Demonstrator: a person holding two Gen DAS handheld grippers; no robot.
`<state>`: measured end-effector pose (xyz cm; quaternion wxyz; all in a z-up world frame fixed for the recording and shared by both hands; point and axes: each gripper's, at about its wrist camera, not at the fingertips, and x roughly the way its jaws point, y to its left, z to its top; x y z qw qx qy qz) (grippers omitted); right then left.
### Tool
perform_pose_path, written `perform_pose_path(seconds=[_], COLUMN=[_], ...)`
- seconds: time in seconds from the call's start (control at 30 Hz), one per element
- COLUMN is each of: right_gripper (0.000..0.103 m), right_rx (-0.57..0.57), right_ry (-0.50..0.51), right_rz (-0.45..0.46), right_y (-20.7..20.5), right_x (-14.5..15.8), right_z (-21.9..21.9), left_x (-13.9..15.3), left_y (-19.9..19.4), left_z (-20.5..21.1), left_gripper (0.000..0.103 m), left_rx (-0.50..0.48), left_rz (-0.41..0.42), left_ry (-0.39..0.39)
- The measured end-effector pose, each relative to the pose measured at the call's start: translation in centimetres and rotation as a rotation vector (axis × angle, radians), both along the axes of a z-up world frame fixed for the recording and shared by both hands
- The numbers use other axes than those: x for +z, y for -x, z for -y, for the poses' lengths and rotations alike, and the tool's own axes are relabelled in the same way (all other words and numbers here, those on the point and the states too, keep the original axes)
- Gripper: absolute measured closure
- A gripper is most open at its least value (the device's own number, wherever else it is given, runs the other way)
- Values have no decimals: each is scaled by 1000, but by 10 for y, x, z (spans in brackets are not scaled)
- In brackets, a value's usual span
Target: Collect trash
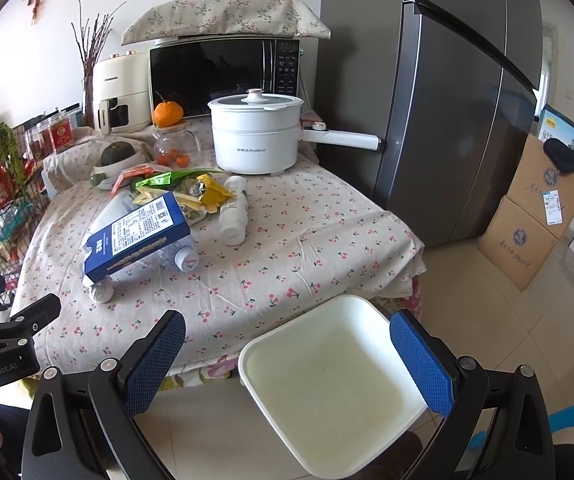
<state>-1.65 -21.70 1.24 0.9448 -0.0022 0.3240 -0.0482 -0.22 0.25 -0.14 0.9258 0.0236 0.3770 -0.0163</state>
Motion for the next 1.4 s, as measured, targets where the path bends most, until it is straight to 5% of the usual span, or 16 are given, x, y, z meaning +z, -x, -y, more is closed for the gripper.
perform_pose_path(seconds=[1.03, 1.4], right_gripper=[0, 0], right_rx=[-8, -7], right_ry=[-1, -2], right_rz=[-1, -2], right_y=[0, -1], right_x=[0, 1], right_z=[3, 4], left_x=[-3, -7], left_y=[1, -7], left_z=[4, -1], left_gripper=[1, 1], left_rx=[0, -45], left_rz=[-2, -45], left_ry=[-3, 60])
